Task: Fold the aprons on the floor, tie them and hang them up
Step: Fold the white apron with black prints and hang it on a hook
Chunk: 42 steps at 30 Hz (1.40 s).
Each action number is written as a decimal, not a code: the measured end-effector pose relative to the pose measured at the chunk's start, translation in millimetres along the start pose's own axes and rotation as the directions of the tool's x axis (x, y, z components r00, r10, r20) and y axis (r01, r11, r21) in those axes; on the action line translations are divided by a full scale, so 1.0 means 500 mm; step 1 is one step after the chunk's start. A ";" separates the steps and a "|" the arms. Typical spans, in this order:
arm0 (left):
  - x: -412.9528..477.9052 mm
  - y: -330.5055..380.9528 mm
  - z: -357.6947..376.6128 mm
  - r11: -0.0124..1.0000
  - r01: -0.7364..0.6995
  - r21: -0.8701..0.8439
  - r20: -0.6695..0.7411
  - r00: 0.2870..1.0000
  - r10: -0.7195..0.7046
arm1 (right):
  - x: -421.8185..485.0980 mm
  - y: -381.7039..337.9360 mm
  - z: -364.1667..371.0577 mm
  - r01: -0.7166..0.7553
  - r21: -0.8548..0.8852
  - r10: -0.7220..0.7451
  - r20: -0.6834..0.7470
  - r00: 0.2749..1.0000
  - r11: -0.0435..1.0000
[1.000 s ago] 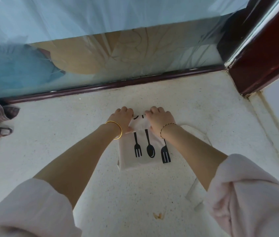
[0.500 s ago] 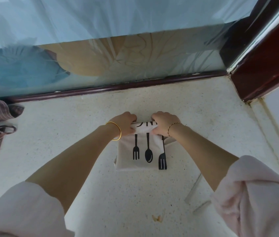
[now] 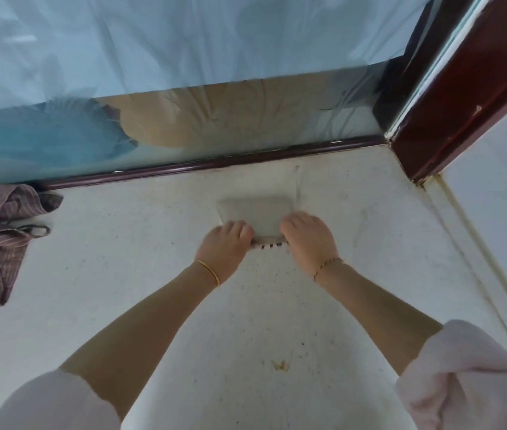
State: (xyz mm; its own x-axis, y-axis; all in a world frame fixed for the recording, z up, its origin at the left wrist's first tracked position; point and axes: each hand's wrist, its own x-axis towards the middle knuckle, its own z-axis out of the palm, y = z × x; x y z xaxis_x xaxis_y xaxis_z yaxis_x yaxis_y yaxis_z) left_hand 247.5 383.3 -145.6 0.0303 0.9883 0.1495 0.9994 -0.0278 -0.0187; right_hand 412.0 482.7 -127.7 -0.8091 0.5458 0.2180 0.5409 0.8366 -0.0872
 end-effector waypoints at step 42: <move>-0.135 0.050 0.043 0.319 0.774 -0.548 0.596 0.628 -0.500 | -0.115 -0.065 0.072 -0.573 0.094 0.462 0.492 0.738 0.814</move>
State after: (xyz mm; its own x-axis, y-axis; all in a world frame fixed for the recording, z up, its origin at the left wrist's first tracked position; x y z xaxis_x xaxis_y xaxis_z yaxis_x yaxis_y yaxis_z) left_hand 270.3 319.1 -177.3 -0.4892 0.7242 -0.4861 0.3499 0.6735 0.6511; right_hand 432.9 425.7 -172.4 -0.4600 0.8128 -0.3574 0.8823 0.3732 -0.2869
